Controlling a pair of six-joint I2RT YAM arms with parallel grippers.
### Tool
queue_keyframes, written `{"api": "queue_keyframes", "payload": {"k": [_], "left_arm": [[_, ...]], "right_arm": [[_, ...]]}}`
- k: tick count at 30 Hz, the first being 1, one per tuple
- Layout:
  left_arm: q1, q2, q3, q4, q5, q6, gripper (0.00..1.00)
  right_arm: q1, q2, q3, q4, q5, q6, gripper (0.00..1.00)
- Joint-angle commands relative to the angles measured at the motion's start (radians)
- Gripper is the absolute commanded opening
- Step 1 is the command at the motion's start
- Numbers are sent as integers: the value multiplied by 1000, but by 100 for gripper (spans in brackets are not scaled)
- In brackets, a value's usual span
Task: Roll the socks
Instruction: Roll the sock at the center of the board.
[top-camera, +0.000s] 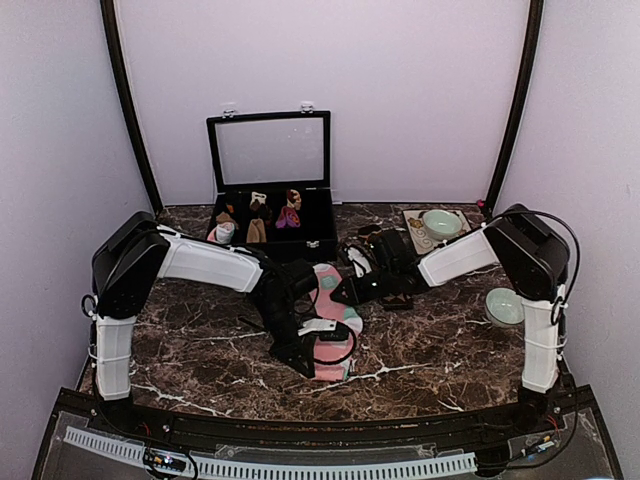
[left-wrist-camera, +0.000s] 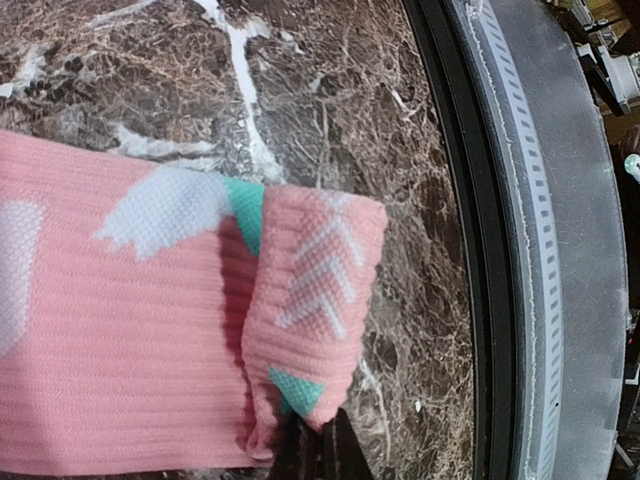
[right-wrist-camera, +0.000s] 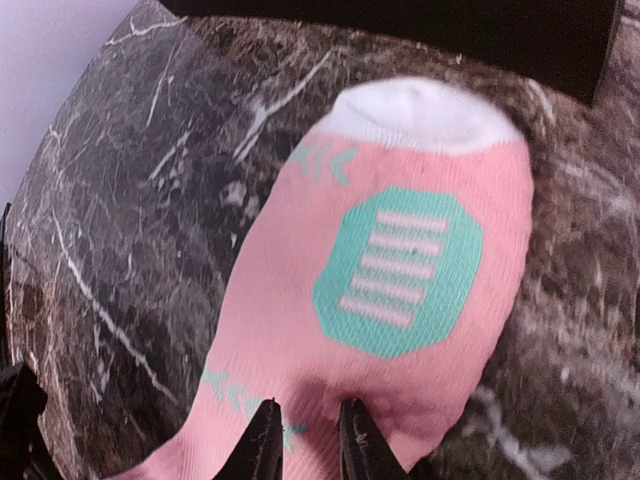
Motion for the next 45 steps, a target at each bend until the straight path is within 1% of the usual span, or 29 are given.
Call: {"api": "queue_keyframes", "payload": {"k": [1, 4, 6, 8, 11, 14, 16, 18, 21, 24, 27, 29, 32, 35, 40, 45], "left_arm": [[-1, 10, -14, -3, -96, -62, 0], [18, 21, -12, 21, -99, -95, 0], [38, 42, 3, 24, -102, -117, 0], [57, 64, 22, 17, -95, -135, 0], [61, 88, 40, 7, -58, -151, 0], [62, 111, 59, -2, -15, -179, 0], [63, 134, 82, -19, 0, -191, 0], [67, 161, 110, -42, 20, -209, 0], [72, 201, 164, -89, 68, -233, 0], [79, 233, 203, -131, 105, -252, 0], [82, 263, 230, -165, 121, -267, 0], [85, 281, 241, -184, 129, -270, 0], [87, 294, 251, -193, 125, -277, 0], [89, 306, 270, -207, 120, -282, 0], [90, 315, 290, -218, 106, -285, 0], [90, 320, 303, -227, 91, -286, 0]], "right_arm": [[-10, 65, 114, -105, 90, -18, 18], [-10, 59, 134, -90, 152, -19, 18], [-7, 10, 81, 4, 144, -15, 21], [-4, -80, -1, 123, 124, -14, 26], [-5, -213, -122, 238, 132, -6, 37], [-7, -379, -297, 361, 156, -1, 41], [-6, -489, -422, 427, 165, -3, 43], [6, -585, -522, 431, 151, -46, 43], [75, -724, -670, 400, 148, -174, 44], [156, -824, -745, 298, 147, -284, 42], [269, -910, -822, 276, 203, -365, 39], [350, -940, -842, 264, 252, -405, 39], [429, -912, -817, 236, 296, -481, 38], [465, -811, -746, 207, 305, -558, 36], [470, -634, -636, 231, 282, -661, 33], [468, -520, -559, 261, 291, -732, 31]]}}
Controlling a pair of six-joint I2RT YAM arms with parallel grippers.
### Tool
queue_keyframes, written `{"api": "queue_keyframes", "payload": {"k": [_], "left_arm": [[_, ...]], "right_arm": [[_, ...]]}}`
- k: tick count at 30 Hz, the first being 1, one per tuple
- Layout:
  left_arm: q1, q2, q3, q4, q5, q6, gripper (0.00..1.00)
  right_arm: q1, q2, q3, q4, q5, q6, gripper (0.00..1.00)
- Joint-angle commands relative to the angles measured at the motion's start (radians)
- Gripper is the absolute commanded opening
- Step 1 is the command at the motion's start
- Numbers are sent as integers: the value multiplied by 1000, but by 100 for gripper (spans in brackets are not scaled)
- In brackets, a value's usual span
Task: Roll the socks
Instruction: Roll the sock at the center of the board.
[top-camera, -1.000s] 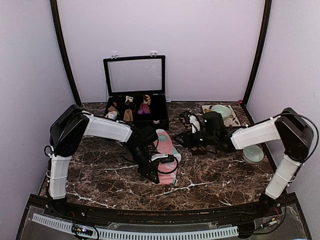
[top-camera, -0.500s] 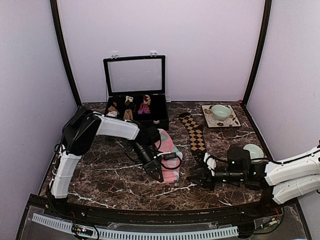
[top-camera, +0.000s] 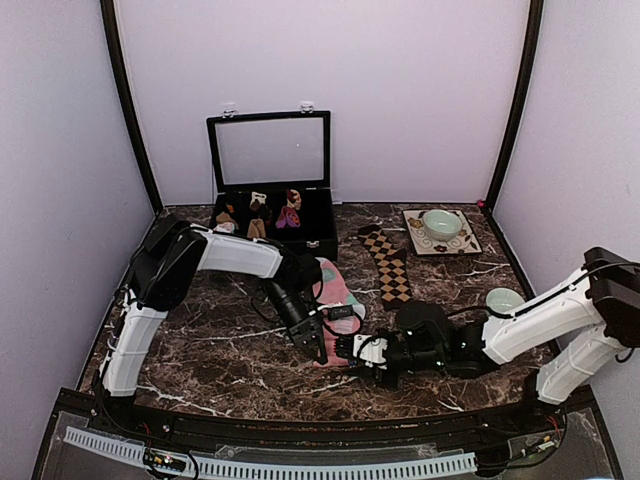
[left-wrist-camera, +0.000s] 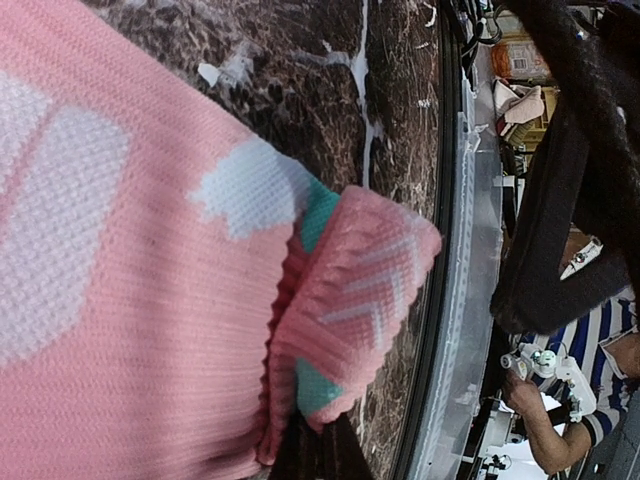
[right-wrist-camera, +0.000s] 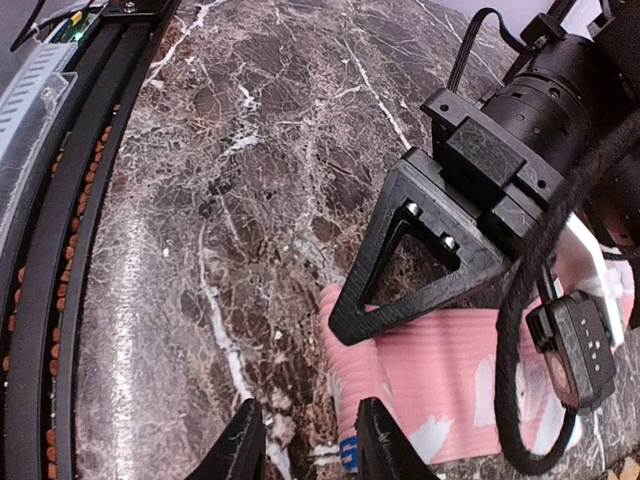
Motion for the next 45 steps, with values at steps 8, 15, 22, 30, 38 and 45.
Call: {"api": "queue_keyframes", "payload": {"k": [8, 15, 22, 30, 38, 45], "left_arm": [[1, 54, -4, -16, -158, -1, 0], [1, 54, 2, -33, -157, 21, 0], [1, 54, 0, -41, -167, 33, 0], [1, 57, 0, -33, -175, 31, 0], [1, 57, 6, -40, -183, 40, 0], [1, 54, 5, -50, -194, 53, 0]], "right_arm": [[-3, 187, 73, 124, 47, -117, 28], [-45, 253, 56, 183, 35, -93, 28], [-45, 259, 26, 206, 43, -73, 28], [-47, 146, 108, 44, 4, -145, 31], [-68, 222, 96, 86, -25, -113, 31], [-85, 274, 64, 133, -38, -81, 31]]}}
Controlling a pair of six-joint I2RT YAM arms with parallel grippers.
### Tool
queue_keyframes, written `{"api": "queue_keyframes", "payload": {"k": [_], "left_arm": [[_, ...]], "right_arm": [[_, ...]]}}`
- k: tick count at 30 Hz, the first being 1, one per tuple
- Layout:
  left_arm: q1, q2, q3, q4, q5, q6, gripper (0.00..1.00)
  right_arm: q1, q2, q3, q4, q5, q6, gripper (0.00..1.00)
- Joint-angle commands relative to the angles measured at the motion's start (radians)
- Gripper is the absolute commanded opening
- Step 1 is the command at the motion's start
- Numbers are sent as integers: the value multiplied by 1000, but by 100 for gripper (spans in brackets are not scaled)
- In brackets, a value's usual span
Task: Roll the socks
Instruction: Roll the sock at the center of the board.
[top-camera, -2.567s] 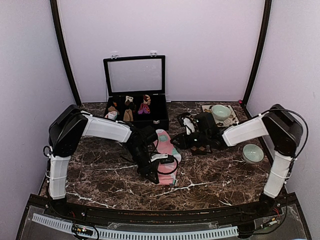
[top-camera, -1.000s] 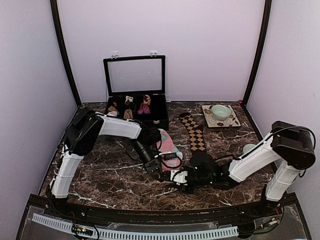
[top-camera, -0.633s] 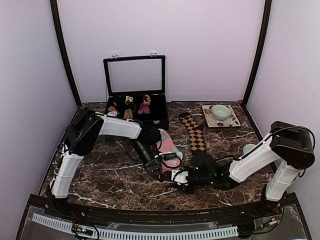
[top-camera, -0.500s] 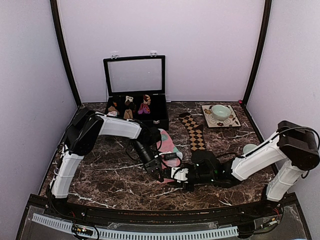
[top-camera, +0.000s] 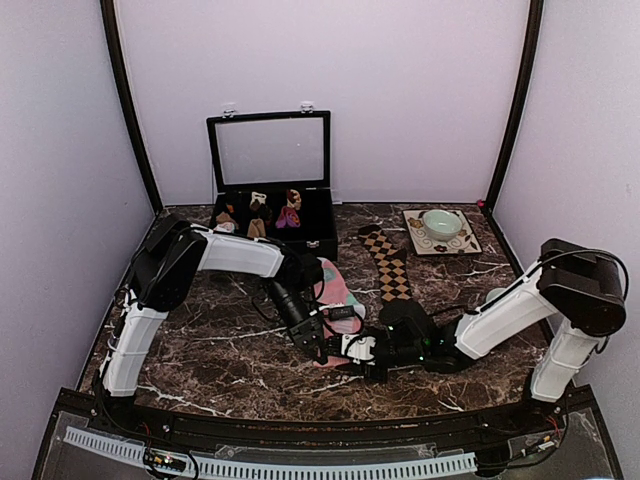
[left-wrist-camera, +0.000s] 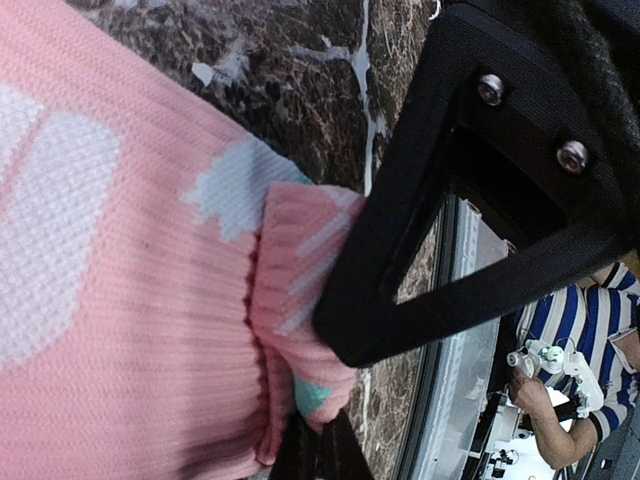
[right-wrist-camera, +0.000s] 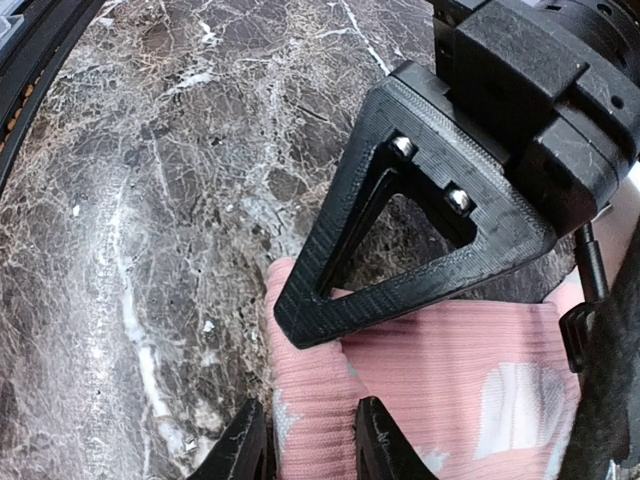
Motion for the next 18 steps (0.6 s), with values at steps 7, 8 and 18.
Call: {"api": "queue_keyframes", "payload": {"k": [7, 8, 18], "left_arm": [[1, 36, -16, -23, -171, 32, 0], [1, 30, -16, -25, -168, 36, 0], [1, -41, -58, -34, -67, 96, 14]], "right_arm": [[-9, 40, -94, 87, -16, 110, 27], [-9, 46, -102, 87, -8, 121, 27], [-27, 136, -63, 36, 6, 227, 13]]}}
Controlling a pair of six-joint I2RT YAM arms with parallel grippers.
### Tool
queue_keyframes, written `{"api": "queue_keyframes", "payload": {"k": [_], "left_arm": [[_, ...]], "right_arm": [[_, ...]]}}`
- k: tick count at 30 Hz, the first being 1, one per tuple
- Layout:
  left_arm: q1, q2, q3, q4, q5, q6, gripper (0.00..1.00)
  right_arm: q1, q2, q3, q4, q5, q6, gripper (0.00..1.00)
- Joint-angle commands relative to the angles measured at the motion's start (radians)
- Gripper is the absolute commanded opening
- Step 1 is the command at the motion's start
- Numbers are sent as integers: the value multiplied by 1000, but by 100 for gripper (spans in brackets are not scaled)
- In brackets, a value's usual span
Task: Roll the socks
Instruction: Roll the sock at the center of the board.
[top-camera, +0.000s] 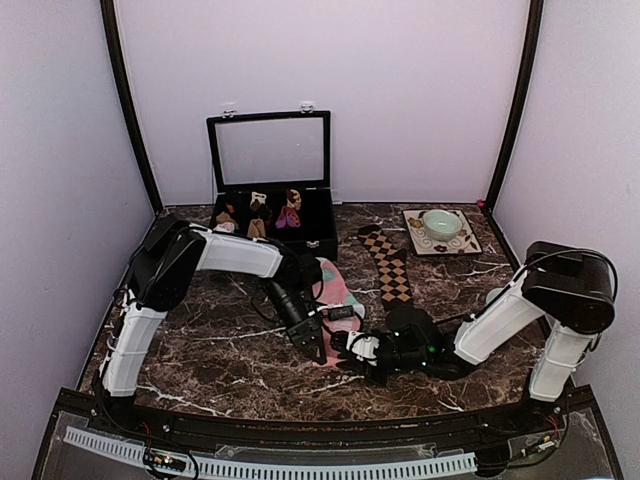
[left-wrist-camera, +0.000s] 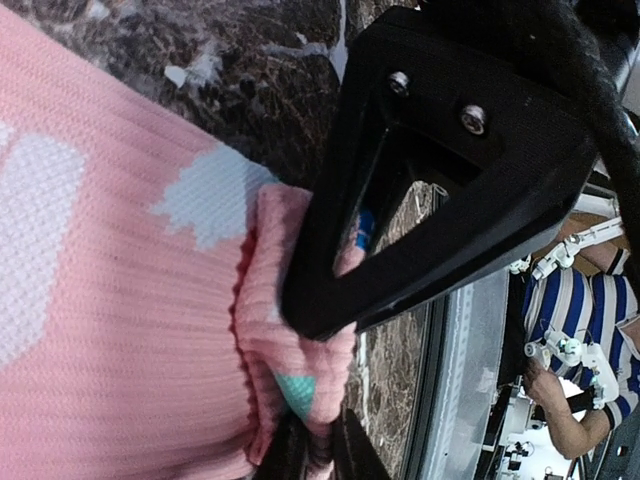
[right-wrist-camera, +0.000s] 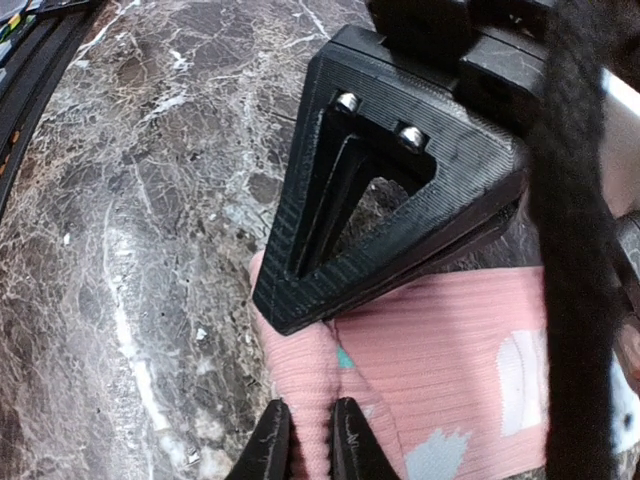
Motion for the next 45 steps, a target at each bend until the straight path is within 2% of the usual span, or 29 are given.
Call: {"api": "queue_keyframes", "payload": {"k": [1, 4, 6, 7, 8, 10, 17, 24, 37, 45], "left_arm": [[0, -36, -47, -35, -77, 51, 17], [18, -94, -97, -24, -59, 70, 26], [53, -175, -176, 43, -23, 64, 35], [73, -221, -225, 92, -19, 57, 45], [91, -266, -270, 139, -28, 50, 50], [115, -359, -352, 218, -61, 52, 53], [102, -524, -475, 405, -133, 101, 52], [-62, -508, -429, 425, -279, 244, 46], [-99, -378, -341, 493, -413, 347, 42], [-99, -316, -312, 500, -403, 317, 31]], "right_arm": [[-24, 81, 17, -164, 1, 89, 10], [-42, 92, 32, -207, -40, 123, 0], [-46, 83, 16, -211, -59, 146, 0], [-47, 76, 3, -207, -67, 158, 0], [-49, 64, -11, -202, -75, 169, 0], [-56, 52, -36, -188, -94, 196, 0], [-108, 58, -29, -201, -189, 376, 0], [-220, 156, 28, -258, -375, 555, 0], [-260, 178, 37, -318, -405, 594, 0], [-263, 180, 46, -314, -412, 602, 0]]}}
